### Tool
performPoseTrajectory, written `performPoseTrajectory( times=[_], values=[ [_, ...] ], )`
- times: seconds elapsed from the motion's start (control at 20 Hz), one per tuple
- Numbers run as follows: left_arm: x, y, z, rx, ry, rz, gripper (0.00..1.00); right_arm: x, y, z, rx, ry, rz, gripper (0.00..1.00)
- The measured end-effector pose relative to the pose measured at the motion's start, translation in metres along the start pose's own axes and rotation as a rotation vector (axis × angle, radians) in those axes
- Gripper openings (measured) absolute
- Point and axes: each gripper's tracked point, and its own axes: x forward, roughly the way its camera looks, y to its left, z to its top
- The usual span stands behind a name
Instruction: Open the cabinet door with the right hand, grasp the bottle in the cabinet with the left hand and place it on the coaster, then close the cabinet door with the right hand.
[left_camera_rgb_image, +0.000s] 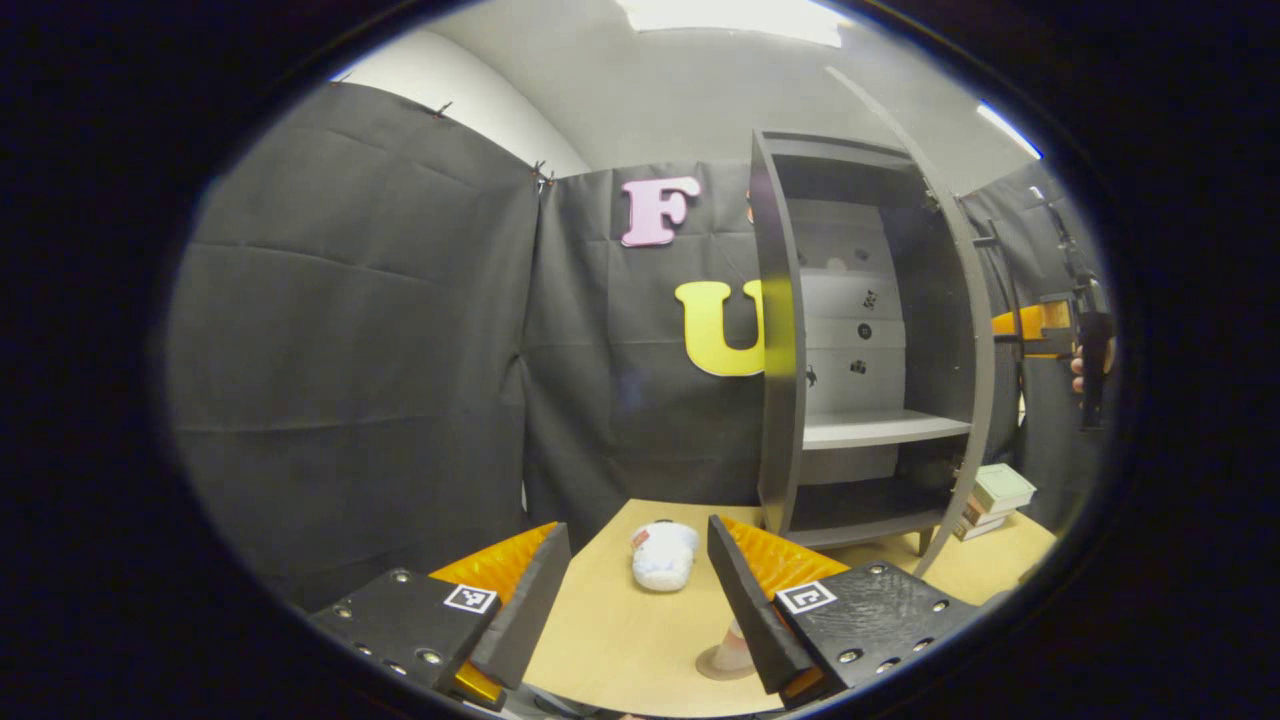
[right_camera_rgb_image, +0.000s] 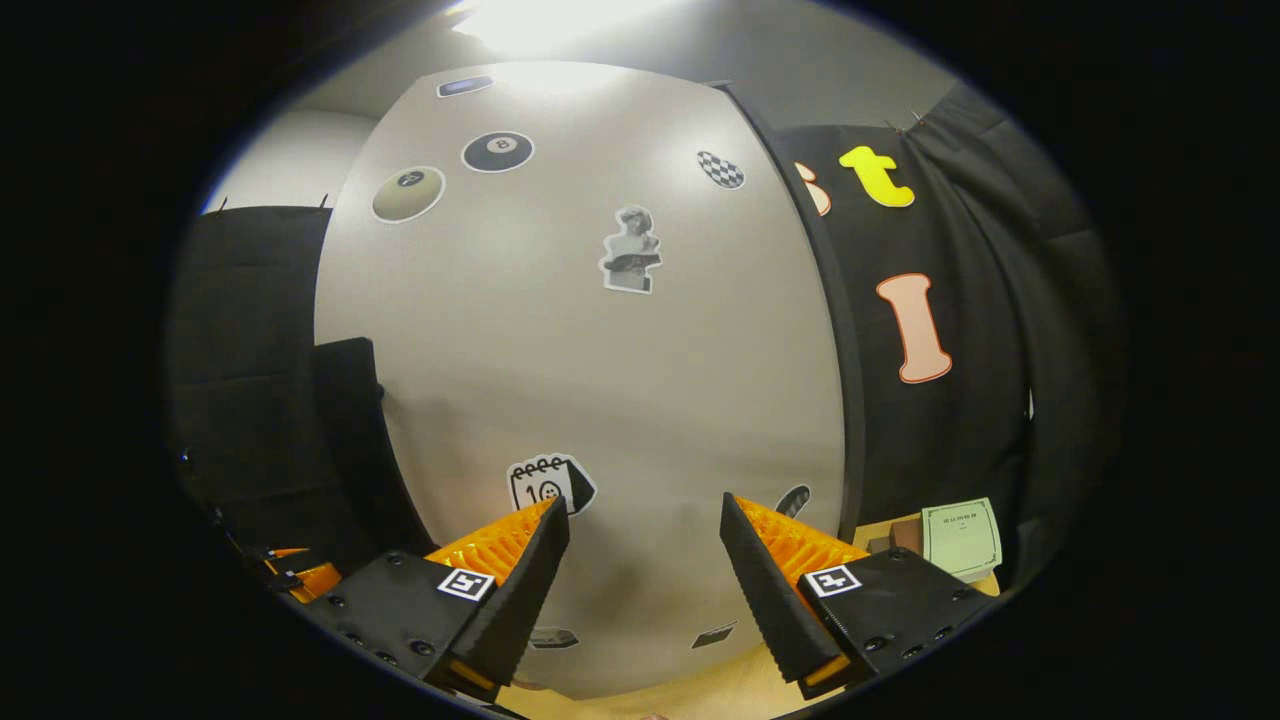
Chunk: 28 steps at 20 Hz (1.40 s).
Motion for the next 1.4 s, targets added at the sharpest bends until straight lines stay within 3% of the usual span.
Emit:
performPoseTrajectory(
  times=[0.4, 0.75, 0.8, 0.85, 1.0, 1.05, 1.1, 1.4],
  values=[
    [-0.002, 0.016, -0.013, -0.019, 0.017, 0.027, 0.86, 0.045, 0.010, -0.008, -0.033, 0.003, -0.053, 0.97],
    [0.001, 0.027, -0.025, -0.037, 0.028, 0.039, 0.84, 0.043, 0.006, -0.004, -0.071, -0.034, -0.096, 0.96],
    [0.002, 0.026, -0.025, -0.037, 0.027, 0.038, 0.84, 0.042, 0.006, -0.003, -0.077, -0.037, -0.103, 0.90],
    [0.002, 0.026, -0.026, -0.037, 0.027, 0.037, 0.84, 0.042, 0.006, -0.003, -0.082, -0.043, -0.112, 0.96],
    [0.002, 0.026, -0.028, -0.043, 0.026, 0.036, 0.84, 0.041, 0.007, -0.004, -0.093, -0.056, -0.135, 0.96],
    [0.002, 0.025, -0.028, -0.045, 0.025, 0.035, 0.84, 0.040, 0.007, -0.004, -0.089, -0.057, -0.141, 0.90],
    [0.001, 0.027, -0.028, -0.044, 0.025, 0.035, 0.84, 0.040, 0.007, -0.004, -0.083, -0.059, -0.146, 0.96],
    [0.001, 0.023, -0.025, -0.033, 0.017, 0.028, 0.84, 0.037, 0.008, -0.007, -0.058, -0.063, -0.174, 0.96]
  ],
)
